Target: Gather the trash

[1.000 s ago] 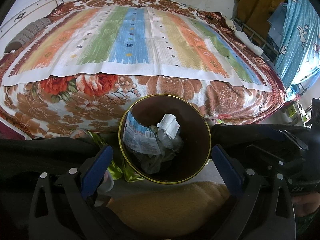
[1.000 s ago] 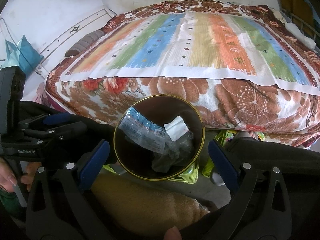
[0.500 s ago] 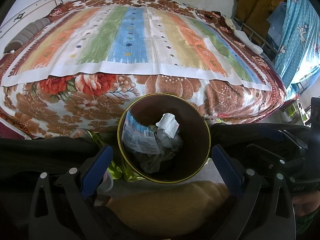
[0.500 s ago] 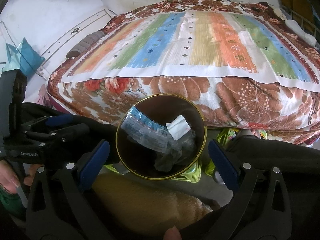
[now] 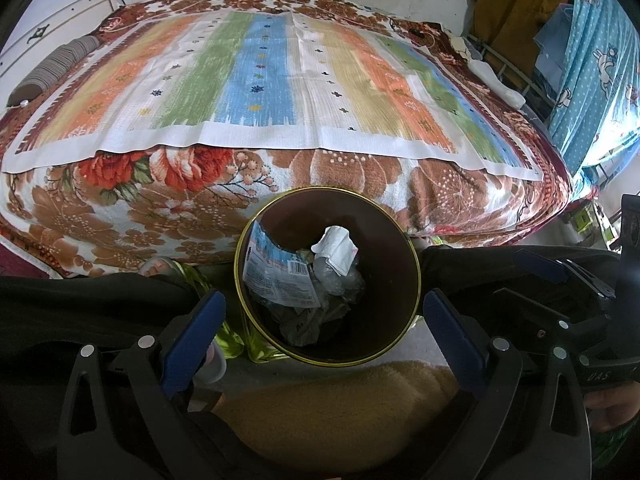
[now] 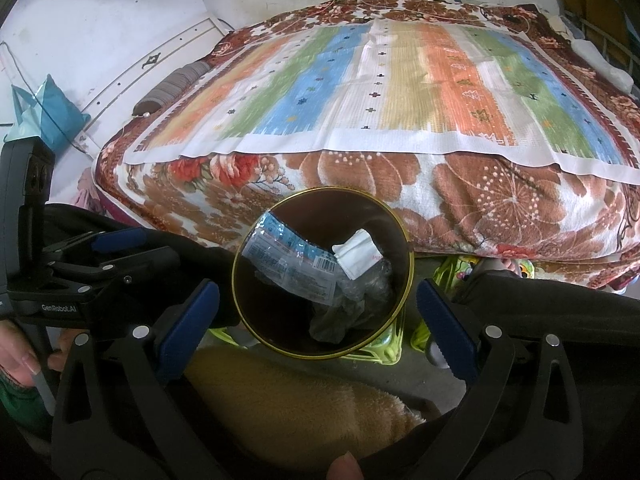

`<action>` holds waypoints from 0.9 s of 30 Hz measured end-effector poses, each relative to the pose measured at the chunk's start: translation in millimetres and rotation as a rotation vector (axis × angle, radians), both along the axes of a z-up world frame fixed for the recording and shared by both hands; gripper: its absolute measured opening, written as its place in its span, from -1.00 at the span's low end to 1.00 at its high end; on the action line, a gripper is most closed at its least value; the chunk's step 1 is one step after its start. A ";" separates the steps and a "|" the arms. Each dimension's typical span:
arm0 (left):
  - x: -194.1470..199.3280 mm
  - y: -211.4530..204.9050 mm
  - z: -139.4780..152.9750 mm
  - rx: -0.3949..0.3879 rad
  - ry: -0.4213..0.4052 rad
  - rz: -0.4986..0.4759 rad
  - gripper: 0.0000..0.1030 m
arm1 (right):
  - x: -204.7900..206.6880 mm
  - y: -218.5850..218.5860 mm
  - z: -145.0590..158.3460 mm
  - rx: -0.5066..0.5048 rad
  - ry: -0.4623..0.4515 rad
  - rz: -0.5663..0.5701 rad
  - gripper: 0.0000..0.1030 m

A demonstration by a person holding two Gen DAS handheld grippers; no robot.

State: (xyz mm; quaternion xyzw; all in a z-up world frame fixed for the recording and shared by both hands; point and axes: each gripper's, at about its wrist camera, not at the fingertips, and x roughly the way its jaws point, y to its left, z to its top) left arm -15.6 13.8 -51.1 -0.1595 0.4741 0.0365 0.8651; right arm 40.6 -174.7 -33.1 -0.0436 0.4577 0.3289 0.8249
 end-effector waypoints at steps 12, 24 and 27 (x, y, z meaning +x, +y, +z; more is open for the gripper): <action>0.3 -0.1 0.1 -0.001 0.000 0.000 0.89 | 0.4 -0.2 0.0 0.000 0.001 0.000 0.83; -1.3 -3.2 -2.7 -0.007 0.008 0.002 0.89 | 1.3 -1.0 0.0 0.000 0.002 0.001 0.83; -3.3 -7.8 -5.1 -0.013 0.009 -0.003 0.89 | 0.2 -0.3 -0.4 0.000 0.002 0.000 0.83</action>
